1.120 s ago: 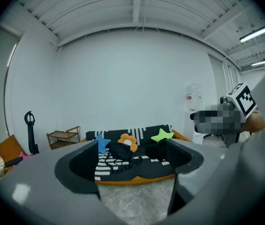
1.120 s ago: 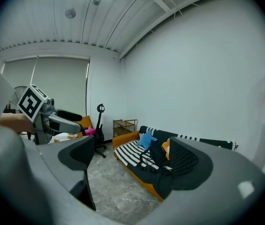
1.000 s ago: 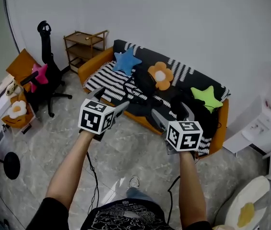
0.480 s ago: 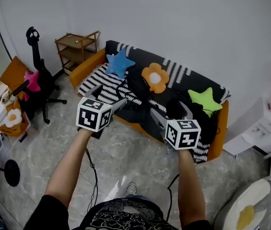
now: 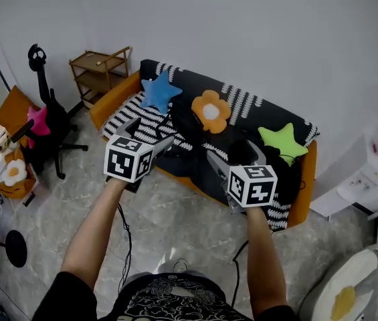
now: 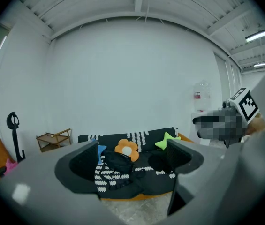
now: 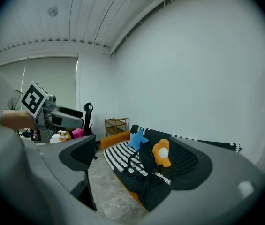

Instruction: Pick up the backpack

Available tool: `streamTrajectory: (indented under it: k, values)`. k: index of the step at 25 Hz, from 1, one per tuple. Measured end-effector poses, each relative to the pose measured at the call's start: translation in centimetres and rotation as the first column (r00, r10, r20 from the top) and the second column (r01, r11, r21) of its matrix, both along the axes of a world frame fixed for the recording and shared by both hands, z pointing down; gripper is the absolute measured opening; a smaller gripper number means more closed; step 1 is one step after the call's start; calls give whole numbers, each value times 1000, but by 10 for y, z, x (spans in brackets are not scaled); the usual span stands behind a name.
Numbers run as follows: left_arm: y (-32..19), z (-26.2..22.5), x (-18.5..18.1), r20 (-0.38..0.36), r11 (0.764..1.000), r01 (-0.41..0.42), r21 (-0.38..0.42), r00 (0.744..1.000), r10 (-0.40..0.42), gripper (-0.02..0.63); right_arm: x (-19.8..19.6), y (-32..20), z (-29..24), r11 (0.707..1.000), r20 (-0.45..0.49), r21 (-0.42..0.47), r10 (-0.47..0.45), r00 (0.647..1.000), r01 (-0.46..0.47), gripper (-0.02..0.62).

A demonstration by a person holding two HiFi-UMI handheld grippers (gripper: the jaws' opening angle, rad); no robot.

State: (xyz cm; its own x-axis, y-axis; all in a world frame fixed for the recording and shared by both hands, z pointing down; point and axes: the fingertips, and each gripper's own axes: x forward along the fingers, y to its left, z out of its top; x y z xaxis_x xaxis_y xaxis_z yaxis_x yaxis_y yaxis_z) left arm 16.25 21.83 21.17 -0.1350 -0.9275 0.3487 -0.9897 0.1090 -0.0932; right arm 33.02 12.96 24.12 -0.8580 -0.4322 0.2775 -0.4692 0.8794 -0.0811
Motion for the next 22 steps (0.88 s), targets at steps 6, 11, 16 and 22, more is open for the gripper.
streamTrajectory:
  k: [6, 11, 16, 22]
  values:
    - [-12, 8, -10, 1, 1000, -1, -4, 1000, 1, 440, -9, -13, 5, 1000, -4, 2, -2, 1000, 2, 497]
    - [-27, 15, -23, -3, 1000, 3, 7, 1000, -3, 440, -23, -27, 16, 1000, -15, 9, -12, 1000, 12, 491]
    - [-44, 29, -42, 0, 1000, -5, 10, 1000, 5, 440, -44, -43, 30, 1000, -26, 19, -14, 1000, 14, 491]
    - [-74, 43, -81, -2, 999, -35, 8, 999, 35, 440, -80, -69, 42, 1000, -32, 22, 10, 999, -9, 489]
